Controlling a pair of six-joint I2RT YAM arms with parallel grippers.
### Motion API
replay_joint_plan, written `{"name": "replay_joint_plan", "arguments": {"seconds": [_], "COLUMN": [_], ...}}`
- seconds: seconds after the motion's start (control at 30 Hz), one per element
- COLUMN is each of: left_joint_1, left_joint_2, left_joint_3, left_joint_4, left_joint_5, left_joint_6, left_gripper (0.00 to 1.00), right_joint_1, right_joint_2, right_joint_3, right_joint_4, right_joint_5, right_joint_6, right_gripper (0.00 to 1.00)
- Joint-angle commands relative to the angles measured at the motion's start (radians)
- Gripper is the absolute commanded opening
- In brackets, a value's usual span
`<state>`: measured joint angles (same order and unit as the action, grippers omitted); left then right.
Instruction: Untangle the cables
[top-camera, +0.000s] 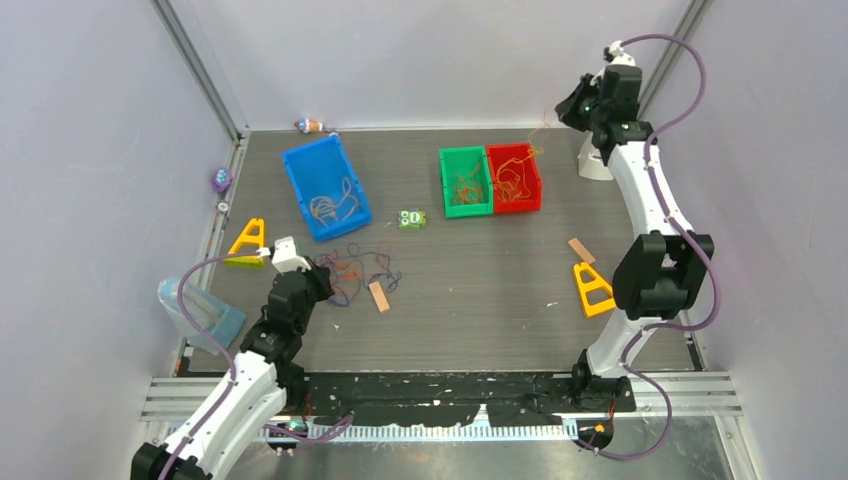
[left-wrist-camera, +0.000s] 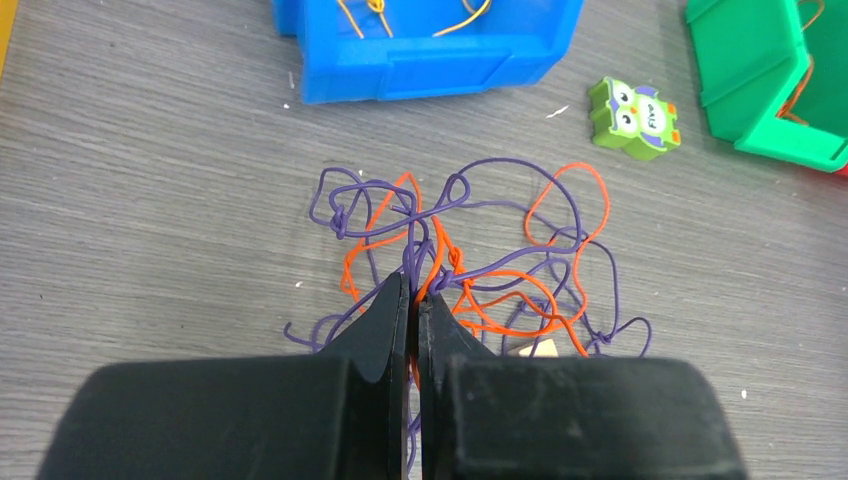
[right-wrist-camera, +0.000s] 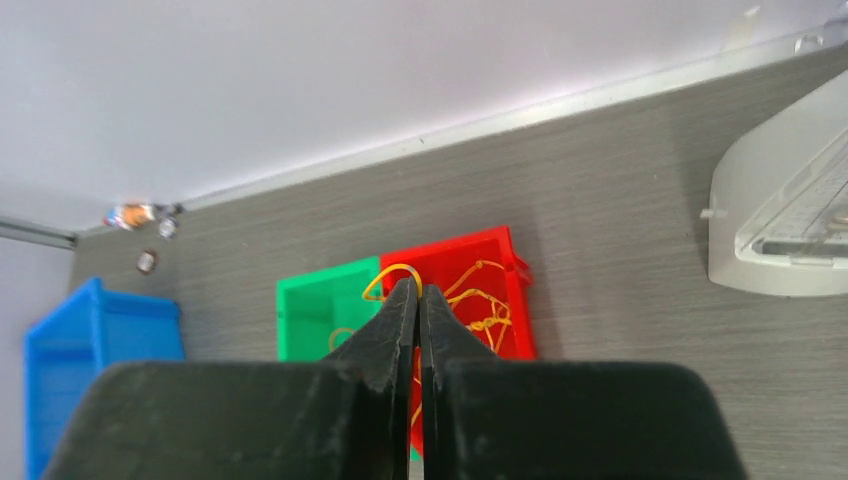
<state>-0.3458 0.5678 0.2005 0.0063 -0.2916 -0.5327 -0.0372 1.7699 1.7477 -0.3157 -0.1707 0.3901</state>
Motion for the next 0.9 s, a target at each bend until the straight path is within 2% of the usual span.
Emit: {"name": "replay_joint_plan", "arguments": {"seconds": [0.0,0.27,0.5,0.63,0.73,0.87], "left_joint_1": [0.001,0.001,0.001,0.001,0.001,0.001], "left_joint_2": [0.028,0.028,0.001,0.003,0.030,0.076], "left_joint_3": [0.022,0.017,0.016,0.010,0.013,0.036], "left_joint_4": [0.057,0.064,0.048,0.066,0.101,0.110], "left_joint_5": [0.002,0.011,0.010,0.036,0.124,0.211], "left_joint_6": [0.023,0.019,0.022,0.024,0.053,0.076], "left_gripper": [0.00,0.00,0.00,0.00,0.00,0.00], "right_joint_1": [0.067,0.151,0.175,0.183,0.198,0.208], "right_joint_2": [0.017,0.143,0.398,0.486,0.518,0.463], "right_joint_3": [-0.076,-0.129,0.122,0.221,0.254,0.225], "right_joint_4": [0.078,0.066,-0.231,-0.318,-0.348,-0.334], "right_joint_5": [0.136,0.150,0.257,0.291,0.310,0.301], "right_joint_6": [-0.090,-0.132,-0.149,-0.156,-0.180,-0.185], "right_gripper": [0.05,0.05,0.05,0.06,0.06,0.18]}}
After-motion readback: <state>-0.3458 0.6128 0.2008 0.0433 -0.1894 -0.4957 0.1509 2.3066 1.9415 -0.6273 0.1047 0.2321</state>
